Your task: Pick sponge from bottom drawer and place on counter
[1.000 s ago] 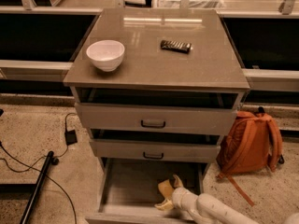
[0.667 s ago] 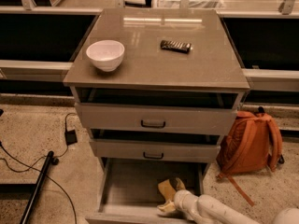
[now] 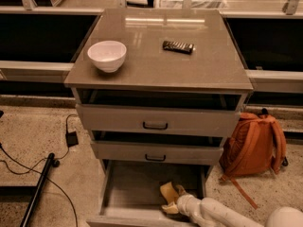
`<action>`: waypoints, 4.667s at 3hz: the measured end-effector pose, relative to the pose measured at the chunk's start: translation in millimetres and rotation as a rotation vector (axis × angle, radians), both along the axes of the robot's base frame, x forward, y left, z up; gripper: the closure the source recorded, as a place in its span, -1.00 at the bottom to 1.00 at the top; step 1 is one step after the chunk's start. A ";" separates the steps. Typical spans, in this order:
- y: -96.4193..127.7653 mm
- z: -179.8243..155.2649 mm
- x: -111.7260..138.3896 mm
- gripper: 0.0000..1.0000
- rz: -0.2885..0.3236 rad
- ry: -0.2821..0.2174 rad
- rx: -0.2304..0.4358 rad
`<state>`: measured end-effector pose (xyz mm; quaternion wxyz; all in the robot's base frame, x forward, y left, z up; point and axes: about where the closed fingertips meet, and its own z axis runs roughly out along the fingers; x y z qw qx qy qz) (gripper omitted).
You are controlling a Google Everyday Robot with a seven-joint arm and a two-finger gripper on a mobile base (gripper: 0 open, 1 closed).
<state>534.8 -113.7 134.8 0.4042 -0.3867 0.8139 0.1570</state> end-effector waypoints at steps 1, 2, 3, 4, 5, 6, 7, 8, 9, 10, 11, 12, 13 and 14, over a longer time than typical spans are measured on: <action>4.3 -8.0 0.7 -0.05 0.008 0.024 0.024; 9.2 -7.8 1.9 0.42 0.028 0.026 0.024; 8.5 22.0 5.5 0.89 0.046 -0.031 0.060; -4.6 96.8 2.0 1.00 0.076 -0.190 0.088; -29.4 179.9 -29.5 1.00 0.145 -0.345 0.101; -42.2 264.7 -61.8 1.00 0.274 -0.476 0.110; -54.6 338.2 -70.1 1.00 0.382 -0.536 0.097; -74.5 414.8 -55.2 1.00 0.489 -0.532 0.073; -73.1 431.8 -58.9 1.00 0.530 -0.536 0.079; -73.3 437.7 -54.0 1.00 0.560 -0.547 0.063; -80.2 488.2 -43.0 1.00 0.655 -0.594 0.013; -84.7 570.5 -30.8 1.00 0.789 -0.660 -0.097; -86.8 646.5 -9.6 1.00 0.891 -0.699 -0.256; -79.1 702.7 10.1 1.00 0.951 -0.709 -0.391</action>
Offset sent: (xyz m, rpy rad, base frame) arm 0.0038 0.0111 -0.0067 0.0205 0.0263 0.0472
